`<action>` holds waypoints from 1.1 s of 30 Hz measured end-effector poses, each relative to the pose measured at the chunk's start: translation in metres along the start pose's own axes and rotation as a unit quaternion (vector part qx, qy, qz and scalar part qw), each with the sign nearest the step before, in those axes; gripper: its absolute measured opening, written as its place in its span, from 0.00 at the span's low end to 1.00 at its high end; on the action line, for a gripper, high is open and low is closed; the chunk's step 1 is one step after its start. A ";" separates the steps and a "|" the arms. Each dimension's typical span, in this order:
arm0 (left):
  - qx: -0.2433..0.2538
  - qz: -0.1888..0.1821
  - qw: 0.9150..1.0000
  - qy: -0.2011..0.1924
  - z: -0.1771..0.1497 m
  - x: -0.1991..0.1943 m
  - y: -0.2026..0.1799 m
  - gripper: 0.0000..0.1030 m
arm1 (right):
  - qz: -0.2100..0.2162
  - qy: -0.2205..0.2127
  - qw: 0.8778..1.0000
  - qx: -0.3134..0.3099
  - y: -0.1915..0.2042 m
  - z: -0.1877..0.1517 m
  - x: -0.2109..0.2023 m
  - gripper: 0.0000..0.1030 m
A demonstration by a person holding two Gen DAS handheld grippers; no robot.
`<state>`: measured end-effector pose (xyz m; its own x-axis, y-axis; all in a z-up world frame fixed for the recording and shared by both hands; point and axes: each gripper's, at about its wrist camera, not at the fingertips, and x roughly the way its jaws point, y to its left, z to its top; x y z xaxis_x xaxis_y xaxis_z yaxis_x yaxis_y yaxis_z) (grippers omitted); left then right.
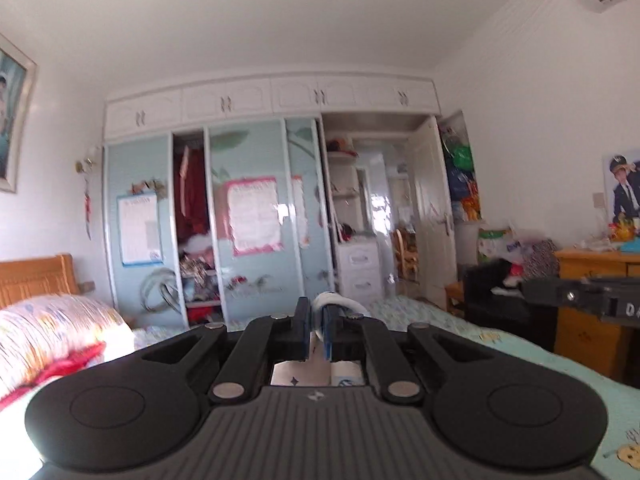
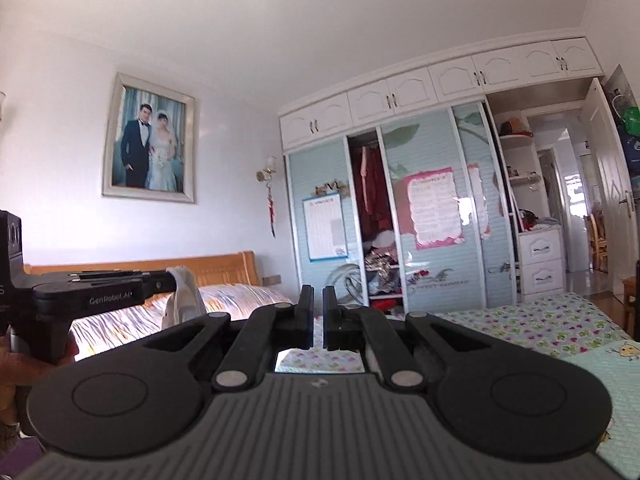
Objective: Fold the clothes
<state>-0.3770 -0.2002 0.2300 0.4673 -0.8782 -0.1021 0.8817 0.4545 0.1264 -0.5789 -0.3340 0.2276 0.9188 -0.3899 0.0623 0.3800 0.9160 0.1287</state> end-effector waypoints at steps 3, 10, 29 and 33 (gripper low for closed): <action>-0.013 -0.053 0.993 0.107 -0.055 0.034 -0.004 0.09 | -0.041 0.064 0.997 -0.018 -0.008 -0.035 0.003 0.05; -0.014 -0.090 0.945 0.315 -0.177 0.062 -0.007 0.23 | -0.065 0.251 0.966 0.026 -0.023 -0.148 -0.010 0.49; -0.157 0.010 0.925 0.347 -0.238 -0.007 0.077 0.57 | 0.021 0.411 0.909 0.067 0.061 -0.285 0.053 0.45; -0.162 0.012 0.925 0.343 -0.243 -0.003 0.083 0.58 | -0.018 0.382 0.922 0.055 0.046 -0.269 0.053 0.07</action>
<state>-0.2895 -0.1231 0.0012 0.3204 -0.6165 -0.7193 0.7915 0.5914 -0.1543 -0.4837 -0.2869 -0.0293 0.7290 -0.2014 -0.6542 0.4379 0.8718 0.2196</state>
